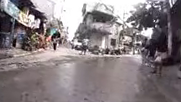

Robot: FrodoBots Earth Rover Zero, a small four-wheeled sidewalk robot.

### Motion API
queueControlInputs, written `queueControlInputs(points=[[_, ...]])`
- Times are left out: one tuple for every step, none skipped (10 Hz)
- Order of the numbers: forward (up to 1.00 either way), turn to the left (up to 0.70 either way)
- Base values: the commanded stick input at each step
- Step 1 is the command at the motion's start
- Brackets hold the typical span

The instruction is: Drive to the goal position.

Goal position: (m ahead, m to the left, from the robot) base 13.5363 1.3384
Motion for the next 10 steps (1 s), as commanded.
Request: queueControlInputs(points=[[1.00,0.27],[1.00,0.27],[1.00,0.27],[1.00,0.27],[1.00,0.27],[1.00,0.27],[1.00,0.27],[1.00,0.27],[1.00,0.04],[1.00,0.00]])
